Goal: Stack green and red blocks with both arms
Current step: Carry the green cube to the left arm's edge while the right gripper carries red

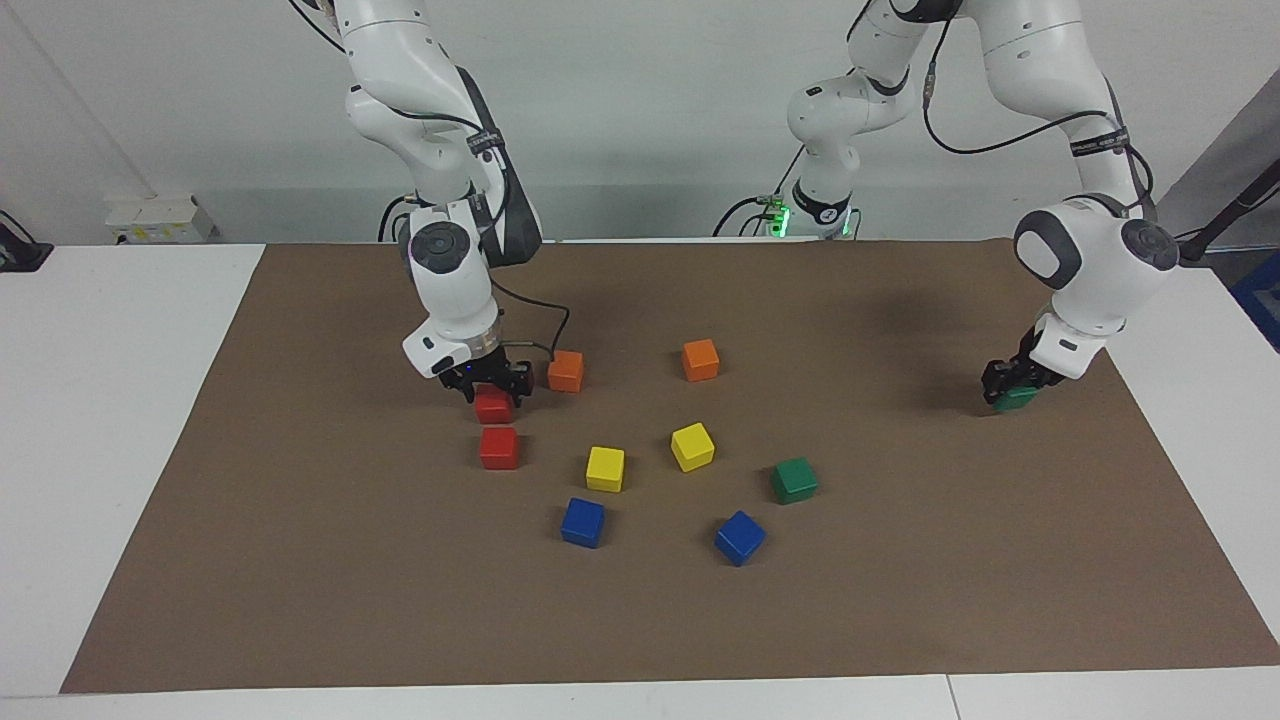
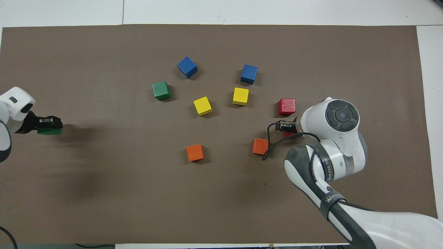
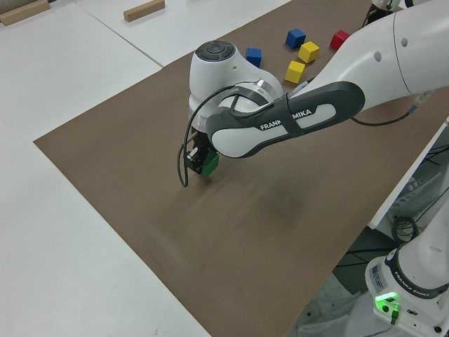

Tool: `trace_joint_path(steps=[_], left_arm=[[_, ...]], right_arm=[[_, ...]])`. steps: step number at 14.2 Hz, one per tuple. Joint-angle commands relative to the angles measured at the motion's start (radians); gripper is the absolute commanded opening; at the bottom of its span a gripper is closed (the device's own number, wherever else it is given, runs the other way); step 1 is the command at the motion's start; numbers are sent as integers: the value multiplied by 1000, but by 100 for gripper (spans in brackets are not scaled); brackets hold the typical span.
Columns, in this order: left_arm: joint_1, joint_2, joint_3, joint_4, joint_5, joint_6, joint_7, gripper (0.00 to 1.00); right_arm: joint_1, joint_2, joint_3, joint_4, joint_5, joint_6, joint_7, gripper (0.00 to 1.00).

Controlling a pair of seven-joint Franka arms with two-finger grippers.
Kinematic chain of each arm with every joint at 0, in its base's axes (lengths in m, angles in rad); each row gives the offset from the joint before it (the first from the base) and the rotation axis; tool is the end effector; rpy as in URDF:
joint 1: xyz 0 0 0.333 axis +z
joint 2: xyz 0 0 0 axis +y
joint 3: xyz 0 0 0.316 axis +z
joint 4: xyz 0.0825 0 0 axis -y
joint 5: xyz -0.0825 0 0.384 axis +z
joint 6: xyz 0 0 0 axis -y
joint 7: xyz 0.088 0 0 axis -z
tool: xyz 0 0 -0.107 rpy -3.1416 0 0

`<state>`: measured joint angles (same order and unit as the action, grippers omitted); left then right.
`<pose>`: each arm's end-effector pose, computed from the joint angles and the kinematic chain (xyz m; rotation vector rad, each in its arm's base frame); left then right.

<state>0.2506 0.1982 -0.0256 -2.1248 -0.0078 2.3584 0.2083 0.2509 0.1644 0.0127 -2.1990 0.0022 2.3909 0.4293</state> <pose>0.5572 0.1276 0.3207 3.1381 0.0357 0.0579 0.5333 0.1439 0.3111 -3.1177 0.2617 -0.0386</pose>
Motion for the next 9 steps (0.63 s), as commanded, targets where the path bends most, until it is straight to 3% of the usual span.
trace_joint_path(steps=[1,3,6,7,8,9], left_arm=[[13,26,-5,-24,-5,80,29,0],[9,40,-5,-24,-8,93,28,0],[4,43,-5,-23,-8,94,36,0],[1,44,-5,-20,-8,97,77,10],[-1,46,-4,-15,-8,90,135,99],[2,44,-4,-11,-8,81,161,100]], right_arm=[[-38,-2,3,60,-2,-67,-17,13],[-88,-11,0,120,-2,-148,-82,13],[-230,-8,0,199,1,-223,-322,14],[-280,-6,0,199,1,-220,-407,14],[-324,-8,0,196,2,-220,-487,14],[-358,-9,0,193,4,-223,-538,14]])
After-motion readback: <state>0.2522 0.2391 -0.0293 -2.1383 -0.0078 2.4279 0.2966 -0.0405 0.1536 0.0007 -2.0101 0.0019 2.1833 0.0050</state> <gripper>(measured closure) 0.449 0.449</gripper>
